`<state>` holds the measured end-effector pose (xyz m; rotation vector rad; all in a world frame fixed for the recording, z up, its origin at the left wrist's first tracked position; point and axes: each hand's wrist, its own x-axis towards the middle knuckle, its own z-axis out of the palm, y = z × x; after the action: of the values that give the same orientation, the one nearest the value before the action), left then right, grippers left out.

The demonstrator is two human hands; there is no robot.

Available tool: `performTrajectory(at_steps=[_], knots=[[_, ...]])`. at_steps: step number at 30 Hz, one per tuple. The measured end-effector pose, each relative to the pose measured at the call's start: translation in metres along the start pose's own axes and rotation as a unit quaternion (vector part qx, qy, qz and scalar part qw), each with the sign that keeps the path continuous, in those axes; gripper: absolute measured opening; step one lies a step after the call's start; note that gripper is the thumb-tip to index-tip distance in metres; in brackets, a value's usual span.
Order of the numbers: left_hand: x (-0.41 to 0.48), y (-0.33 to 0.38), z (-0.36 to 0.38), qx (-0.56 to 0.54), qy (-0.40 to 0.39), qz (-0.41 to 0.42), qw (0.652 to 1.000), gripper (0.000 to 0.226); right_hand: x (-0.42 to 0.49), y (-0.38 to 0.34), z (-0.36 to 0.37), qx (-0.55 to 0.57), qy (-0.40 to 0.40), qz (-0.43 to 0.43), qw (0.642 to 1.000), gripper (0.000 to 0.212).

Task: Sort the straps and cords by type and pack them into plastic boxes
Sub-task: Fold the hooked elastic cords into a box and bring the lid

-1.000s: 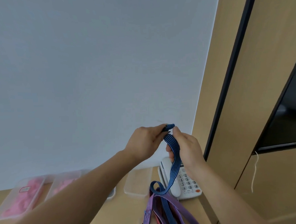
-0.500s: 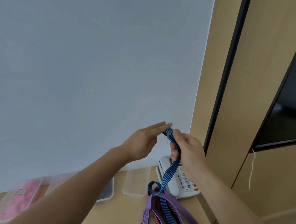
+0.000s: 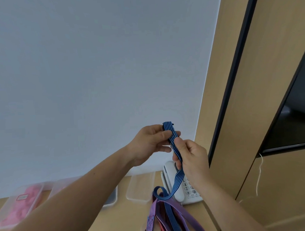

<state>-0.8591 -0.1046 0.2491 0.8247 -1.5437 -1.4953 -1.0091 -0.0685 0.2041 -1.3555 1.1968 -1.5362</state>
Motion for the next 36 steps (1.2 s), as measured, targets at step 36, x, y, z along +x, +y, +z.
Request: performTrajectory(at_steps=[36], knots=[[0.001,0.003,0.010,0.083,0.080,0.029,0.993,0.020,-0.002,-0.015,-0.007,0.052,-0.021,0.068,0.996,0.035]])
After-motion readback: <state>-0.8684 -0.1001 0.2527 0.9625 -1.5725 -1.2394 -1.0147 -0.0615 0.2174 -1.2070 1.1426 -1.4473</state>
